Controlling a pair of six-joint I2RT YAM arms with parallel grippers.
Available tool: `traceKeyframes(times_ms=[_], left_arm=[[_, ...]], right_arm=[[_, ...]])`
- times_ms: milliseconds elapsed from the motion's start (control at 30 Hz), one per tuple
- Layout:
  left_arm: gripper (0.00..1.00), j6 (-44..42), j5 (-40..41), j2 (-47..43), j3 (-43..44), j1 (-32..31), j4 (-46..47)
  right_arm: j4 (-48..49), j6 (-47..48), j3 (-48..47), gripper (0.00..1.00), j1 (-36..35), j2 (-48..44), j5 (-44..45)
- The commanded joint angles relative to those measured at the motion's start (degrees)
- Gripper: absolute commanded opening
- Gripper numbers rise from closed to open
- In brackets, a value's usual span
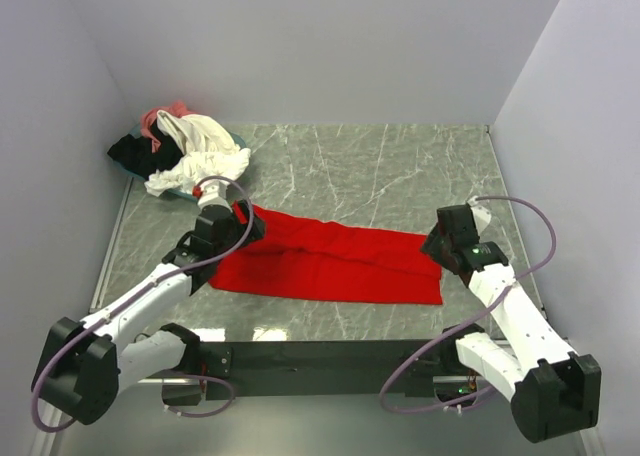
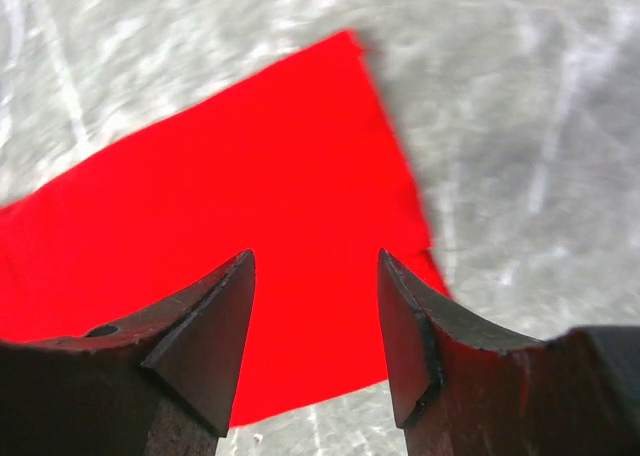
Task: Fold and stack the t-shirts
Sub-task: Fold the tshirt
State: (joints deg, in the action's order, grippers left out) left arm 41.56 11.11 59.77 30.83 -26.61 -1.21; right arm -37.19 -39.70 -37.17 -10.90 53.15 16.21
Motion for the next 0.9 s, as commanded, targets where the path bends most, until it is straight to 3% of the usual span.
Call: traceKeyframes(times_ms=[0,333,867], left_arm=[[0.83,-2.01,1.54,0.43,-0.77,3.31,-0.98],[0.78,-3.59,2.16,11.59,4.5,3.41,0.6],[0.7,-2.54,1.71,17.75,7.58,1.3,2.71]], right_arm=[[4.04,1.29,-1.68,0.59,-3.15,-0.5,-1.52],[16.44,2.35,2.1,0.58,-7.91,2.39,-7.15],[25.94,1.65,0.69,0.57,-16.87,17.69,-9.09]])
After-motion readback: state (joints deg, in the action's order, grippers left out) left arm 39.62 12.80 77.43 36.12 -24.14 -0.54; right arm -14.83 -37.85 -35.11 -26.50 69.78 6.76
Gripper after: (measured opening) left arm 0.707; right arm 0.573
